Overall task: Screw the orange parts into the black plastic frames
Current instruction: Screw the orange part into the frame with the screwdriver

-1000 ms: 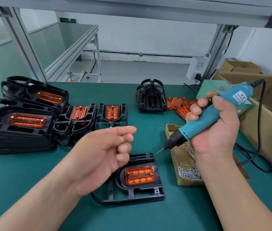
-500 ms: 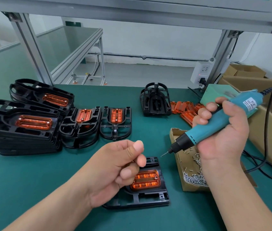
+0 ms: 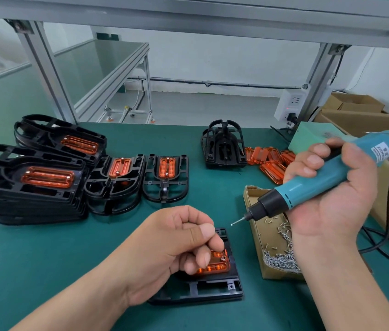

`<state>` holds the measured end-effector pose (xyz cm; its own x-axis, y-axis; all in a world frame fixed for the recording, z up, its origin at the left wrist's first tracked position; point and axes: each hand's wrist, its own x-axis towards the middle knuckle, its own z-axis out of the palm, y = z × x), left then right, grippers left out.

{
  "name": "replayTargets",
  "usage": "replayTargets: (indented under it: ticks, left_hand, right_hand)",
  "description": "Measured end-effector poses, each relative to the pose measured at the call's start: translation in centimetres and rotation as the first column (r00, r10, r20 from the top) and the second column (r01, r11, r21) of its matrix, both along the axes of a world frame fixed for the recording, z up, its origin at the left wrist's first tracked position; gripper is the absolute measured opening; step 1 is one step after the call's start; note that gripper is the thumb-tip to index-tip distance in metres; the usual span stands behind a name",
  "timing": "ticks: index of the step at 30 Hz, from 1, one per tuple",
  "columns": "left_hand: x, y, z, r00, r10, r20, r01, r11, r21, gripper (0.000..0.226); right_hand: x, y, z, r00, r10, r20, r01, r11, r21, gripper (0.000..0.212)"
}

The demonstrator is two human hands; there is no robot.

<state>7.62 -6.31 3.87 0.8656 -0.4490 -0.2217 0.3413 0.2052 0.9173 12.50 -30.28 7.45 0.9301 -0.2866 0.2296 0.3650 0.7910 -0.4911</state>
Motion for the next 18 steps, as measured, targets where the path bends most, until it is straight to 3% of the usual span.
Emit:
replayTargets:
  ticks: [18]
  left_hand:
    - [-0.6,-0.5,0.3,0.998,-0.036,-0.052,0.033,0.998,-0.053,0.014]
  right_hand:
    - [-1.0,1.9,-0.1,0.999,0.046,-0.009,-0.046,0.998,-0.052,0.012]
